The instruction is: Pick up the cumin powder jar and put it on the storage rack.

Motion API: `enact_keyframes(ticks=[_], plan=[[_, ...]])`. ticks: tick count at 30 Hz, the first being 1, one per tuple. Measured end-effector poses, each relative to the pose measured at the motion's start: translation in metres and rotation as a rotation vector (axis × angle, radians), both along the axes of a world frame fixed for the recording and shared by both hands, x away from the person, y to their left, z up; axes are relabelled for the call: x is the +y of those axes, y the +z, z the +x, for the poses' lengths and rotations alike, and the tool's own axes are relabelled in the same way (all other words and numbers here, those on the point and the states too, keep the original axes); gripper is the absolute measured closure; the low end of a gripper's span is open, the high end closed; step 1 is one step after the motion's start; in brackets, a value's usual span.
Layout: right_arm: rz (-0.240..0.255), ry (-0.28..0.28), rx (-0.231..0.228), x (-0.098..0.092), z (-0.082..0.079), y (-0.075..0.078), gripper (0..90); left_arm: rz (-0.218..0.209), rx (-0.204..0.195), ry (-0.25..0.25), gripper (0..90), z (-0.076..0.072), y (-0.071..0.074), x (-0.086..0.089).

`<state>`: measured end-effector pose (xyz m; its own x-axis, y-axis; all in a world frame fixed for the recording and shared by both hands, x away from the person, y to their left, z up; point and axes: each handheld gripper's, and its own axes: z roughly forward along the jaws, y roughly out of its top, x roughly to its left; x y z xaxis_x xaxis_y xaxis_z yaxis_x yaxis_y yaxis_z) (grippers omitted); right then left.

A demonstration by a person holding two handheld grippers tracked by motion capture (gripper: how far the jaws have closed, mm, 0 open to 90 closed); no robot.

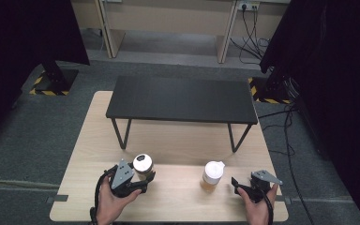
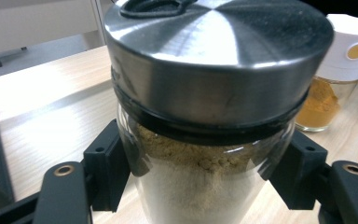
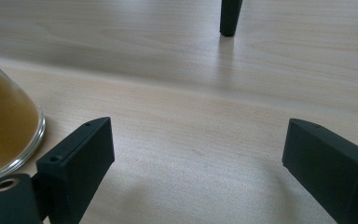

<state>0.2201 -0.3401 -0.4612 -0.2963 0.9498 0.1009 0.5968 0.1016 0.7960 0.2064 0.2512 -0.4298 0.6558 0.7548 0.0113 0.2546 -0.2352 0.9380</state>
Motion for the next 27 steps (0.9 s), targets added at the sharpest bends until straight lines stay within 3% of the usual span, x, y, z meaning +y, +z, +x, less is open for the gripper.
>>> enact_keyframes(ticks=[14, 20, 27], plan=[[-0.002, 0.002, -0.006, 0.000, -0.001, 0.000, 9.2, -0.034, 0.004, 0.049, 30.5, -0.028, 0.001, 0.023], [-0.002, 0.001, -0.009, 0.000, -0.002, -0.001, 9.2, -0.053, 0.002, 0.062, 30.5, -0.036, 0.011, 0.028], [0.001, 0.002, -0.011, -0.001, -0.002, -0.001, 9.2, -0.057, -0.016, 0.063, 30.5, -0.034, 0.027, 0.028]])
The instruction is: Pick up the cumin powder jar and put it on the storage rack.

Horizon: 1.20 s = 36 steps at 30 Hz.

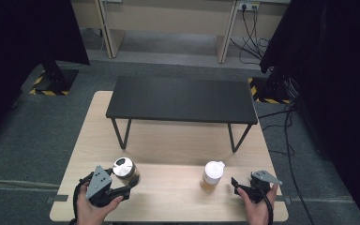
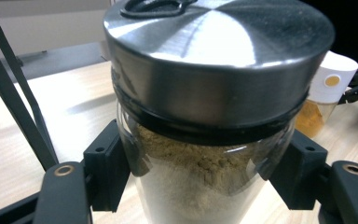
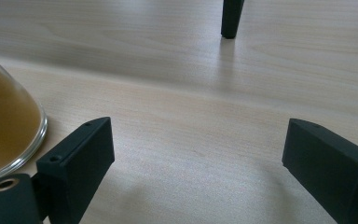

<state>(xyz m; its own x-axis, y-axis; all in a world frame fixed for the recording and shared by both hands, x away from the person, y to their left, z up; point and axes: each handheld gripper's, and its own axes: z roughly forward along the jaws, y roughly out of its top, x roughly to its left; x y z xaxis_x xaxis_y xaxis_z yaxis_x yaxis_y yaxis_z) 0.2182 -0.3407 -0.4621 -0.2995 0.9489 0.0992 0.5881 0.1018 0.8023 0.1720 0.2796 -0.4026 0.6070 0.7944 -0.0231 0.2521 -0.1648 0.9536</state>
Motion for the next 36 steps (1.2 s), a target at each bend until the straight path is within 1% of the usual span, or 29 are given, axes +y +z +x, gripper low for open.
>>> enact_keyframes(ticks=[4, 8, 14, 17, 18, 22, 23, 24, 29, 31, 36], plan=[[-0.002, 0.001, 0.001, 0.000, 0.000, 0.000, 9.2, -0.008, 0.001, -0.001, 30.5, 0.002, 0.006, -0.001], [-0.003, 0.003, 0.002, 0.000, 0.000, 0.000, 9.2, -0.001, -0.002, 0.003, 30.5, 0.005, 0.012, -0.002], [0.003, 0.002, -0.003, 0.000, -0.001, 0.000, 9.2, -0.007, -0.005, 0.006, 30.5, 0.013, 0.019, -0.005], [0.005, 0.003, -0.001, -0.001, 0.000, 0.000, 9.2, -0.006, -0.013, -0.005, 30.5, 0.021, 0.028, -0.007], [0.005, 0.003, -0.001, -0.001, 0.000, 0.000, 9.2, -0.006, -0.013, -0.005, 30.5, 0.021, 0.028, -0.007], [0.004, 0.005, -0.002, -0.001, 0.000, 0.000, 9.2, -0.011, -0.013, -0.010, 30.5, 0.029, 0.036, -0.009], [0.007, 0.006, -0.001, -0.002, 0.000, 0.000, 9.2, -0.014, -0.015, -0.008, 30.5, 0.033, 0.041, -0.010], [0.007, 0.006, -0.001, -0.002, 0.000, 0.000, 9.2, -0.014, -0.015, -0.008, 30.5, 0.033, 0.041, -0.010], [0.014, 0.004, -0.001, -0.003, 0.000, -0.001, 9.2, -0.010, -0.020, -0.006, 30.5, 0.045, 0.053, -0.010], [0.013, 0.006, 0.001, -0.003, 0.000, 0.000, 9.2, -0.016, -0.018, -0.007, 30.5, 0.050, 0.058, -0.009], [0.018, 0.005, 0.003, -0.004, 0.001, -0.001, 9.2, -0.018, -0.040, 0.005, 30.4, 0.060, 0.070, -0.007]])
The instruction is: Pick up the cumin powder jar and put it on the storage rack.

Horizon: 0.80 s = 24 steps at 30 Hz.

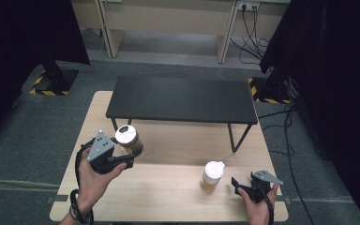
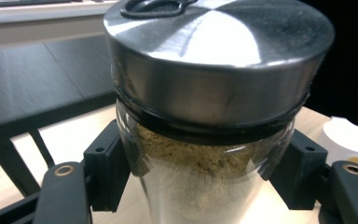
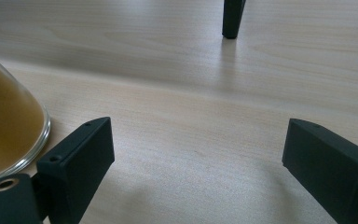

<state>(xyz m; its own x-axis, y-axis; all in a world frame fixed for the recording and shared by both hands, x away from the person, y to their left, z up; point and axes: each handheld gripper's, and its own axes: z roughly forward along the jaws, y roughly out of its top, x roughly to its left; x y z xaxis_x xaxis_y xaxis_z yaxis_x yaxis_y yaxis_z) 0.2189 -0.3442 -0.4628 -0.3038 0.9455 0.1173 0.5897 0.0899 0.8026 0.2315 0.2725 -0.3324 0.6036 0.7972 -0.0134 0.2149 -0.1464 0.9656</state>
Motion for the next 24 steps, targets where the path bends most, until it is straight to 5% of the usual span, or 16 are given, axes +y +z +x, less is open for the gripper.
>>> enact_keyframes(ticks=[24], plan=[[-0.016, 0.004, 0.001, 0.002, 0.001, 0.001, 9.2, 0.075, -0.003, 0.080, 30.5, 0.054, 0.047, -0.008]])
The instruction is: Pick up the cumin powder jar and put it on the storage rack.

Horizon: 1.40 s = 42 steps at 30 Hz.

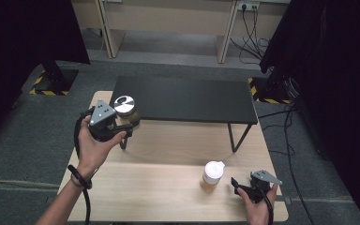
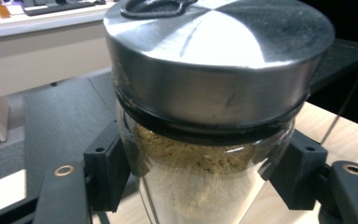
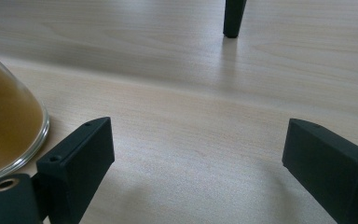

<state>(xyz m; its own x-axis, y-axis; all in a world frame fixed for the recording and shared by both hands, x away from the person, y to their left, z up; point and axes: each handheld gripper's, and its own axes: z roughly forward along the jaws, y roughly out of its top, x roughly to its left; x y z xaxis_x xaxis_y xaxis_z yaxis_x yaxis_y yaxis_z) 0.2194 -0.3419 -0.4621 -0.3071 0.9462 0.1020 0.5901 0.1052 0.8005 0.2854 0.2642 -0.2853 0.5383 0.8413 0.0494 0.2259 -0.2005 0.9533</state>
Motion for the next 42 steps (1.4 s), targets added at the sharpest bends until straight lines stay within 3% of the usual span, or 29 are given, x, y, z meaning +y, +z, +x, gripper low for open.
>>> enact_keyframes(ticks=[19, 29, 36, 42], plan=[[-0.009, 0.003, 0.000, 0.002, 0.000, 0.000, 9.2, 0.051, -0.013, 0.074, 30.5, 0.045, 0.020, -0.010], [-0.007, 0.003, -0.002, 0.002, 0.000, 0.000, 9.2, 0.079, -0.006, 0.141, 30.4, 0.073, 0.015, -0.017], [-0.008, 0.003, -0.004, 0.002, -0.001, 0.000, 9.2, 0.066, 0.019, 0.169, 30.4, 0.091, 0.007, -0.015], [-0.007, 0.003, 0.000, 0.001, 0.000, 0.000, 9.2, 0.053, 0.024, 0.180, 30.4, 0.096, 0.003, -0.015]])
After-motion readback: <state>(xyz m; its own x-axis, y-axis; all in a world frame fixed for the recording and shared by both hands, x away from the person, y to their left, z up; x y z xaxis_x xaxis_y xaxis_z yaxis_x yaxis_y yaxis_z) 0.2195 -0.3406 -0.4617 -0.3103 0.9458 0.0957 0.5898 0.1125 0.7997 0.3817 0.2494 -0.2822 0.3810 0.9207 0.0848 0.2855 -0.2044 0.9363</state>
